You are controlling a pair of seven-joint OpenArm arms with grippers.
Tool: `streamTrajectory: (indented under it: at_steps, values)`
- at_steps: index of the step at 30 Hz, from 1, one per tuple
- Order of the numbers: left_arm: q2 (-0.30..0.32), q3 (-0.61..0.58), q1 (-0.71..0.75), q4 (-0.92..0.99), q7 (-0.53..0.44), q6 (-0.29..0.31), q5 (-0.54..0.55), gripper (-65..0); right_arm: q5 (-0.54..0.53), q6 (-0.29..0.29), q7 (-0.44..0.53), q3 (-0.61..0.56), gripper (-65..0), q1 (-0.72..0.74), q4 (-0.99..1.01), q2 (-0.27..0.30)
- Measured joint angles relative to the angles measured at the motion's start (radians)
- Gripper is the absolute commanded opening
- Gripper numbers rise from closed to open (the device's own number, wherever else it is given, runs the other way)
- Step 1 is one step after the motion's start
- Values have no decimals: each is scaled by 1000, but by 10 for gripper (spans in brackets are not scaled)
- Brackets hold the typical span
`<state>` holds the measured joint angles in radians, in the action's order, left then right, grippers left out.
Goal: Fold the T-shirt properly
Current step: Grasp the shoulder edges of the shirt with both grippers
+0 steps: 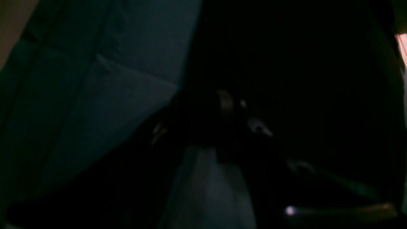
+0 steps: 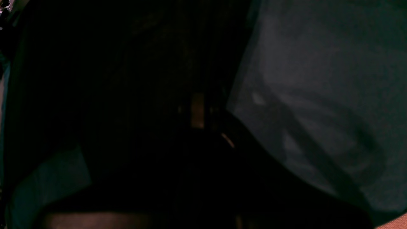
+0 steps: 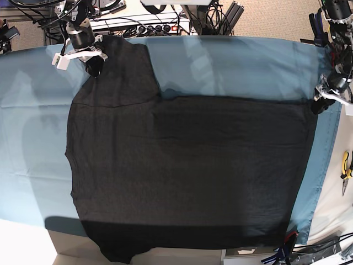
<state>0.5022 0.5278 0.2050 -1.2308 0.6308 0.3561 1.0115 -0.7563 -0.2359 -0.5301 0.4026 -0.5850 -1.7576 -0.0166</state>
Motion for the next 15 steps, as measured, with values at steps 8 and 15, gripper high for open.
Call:
streamTrajectory:
  at_steps: [8,15]
  values:
    - [0,0,0,1,0,0,5,-482,0,0,0,0,-650,0,0,0]
    - [3,-22,0,0,-5,0,8,-482,0,0,0,0,-650,0,0,0]
